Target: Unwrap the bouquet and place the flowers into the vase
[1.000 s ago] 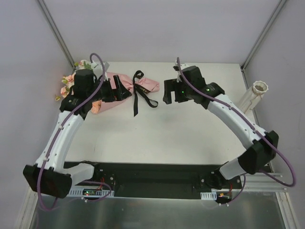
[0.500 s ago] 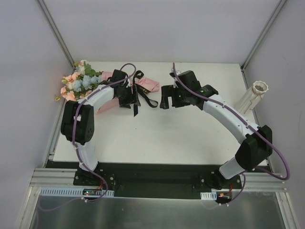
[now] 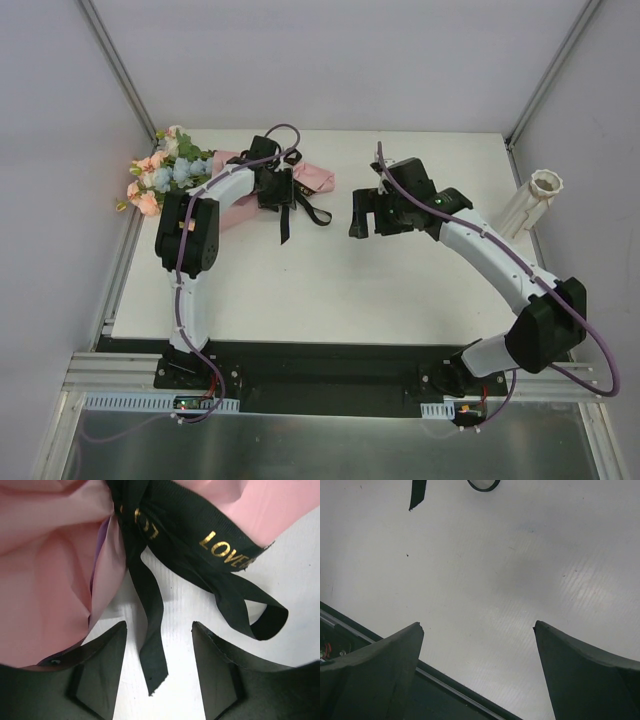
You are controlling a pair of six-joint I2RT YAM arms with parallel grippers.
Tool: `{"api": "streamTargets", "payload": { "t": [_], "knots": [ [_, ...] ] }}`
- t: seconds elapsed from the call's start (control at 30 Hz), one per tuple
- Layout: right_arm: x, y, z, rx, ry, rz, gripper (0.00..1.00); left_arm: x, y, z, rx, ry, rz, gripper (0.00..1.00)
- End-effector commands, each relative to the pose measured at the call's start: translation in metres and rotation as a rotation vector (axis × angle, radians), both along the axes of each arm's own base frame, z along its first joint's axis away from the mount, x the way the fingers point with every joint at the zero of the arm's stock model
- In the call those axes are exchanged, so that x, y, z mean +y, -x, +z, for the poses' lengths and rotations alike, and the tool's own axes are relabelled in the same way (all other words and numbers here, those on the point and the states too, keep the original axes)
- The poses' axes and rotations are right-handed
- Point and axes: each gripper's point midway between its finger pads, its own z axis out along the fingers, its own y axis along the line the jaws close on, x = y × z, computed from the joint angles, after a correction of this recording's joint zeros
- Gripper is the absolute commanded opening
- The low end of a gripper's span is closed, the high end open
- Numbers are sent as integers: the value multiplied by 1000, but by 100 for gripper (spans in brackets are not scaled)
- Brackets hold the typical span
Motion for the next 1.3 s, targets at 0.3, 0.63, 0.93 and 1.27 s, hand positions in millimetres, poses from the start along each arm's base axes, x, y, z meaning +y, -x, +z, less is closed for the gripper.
{"api": "streamTargets", "payload": {
  "t": [0.3, 0.63, 0.93, 1.27],
  "knots": [
    [9, 3, 17, -4, -81, 3, 96, 2, 0, 3, -27, -35, -27, 2],
    [33, -7, 12, 45, -134, 36, 96, 3, 36, 13, 13, -1, 29, 0],
    [83, -44, -2, 34, -139, 175, 88, 2, 100, 19, 110, 95, 51, 0],
    [165, -66, -6, -35, -294, 344, 51, -4, 132, 18, 151, 180, 42, 0]
  ]
}}
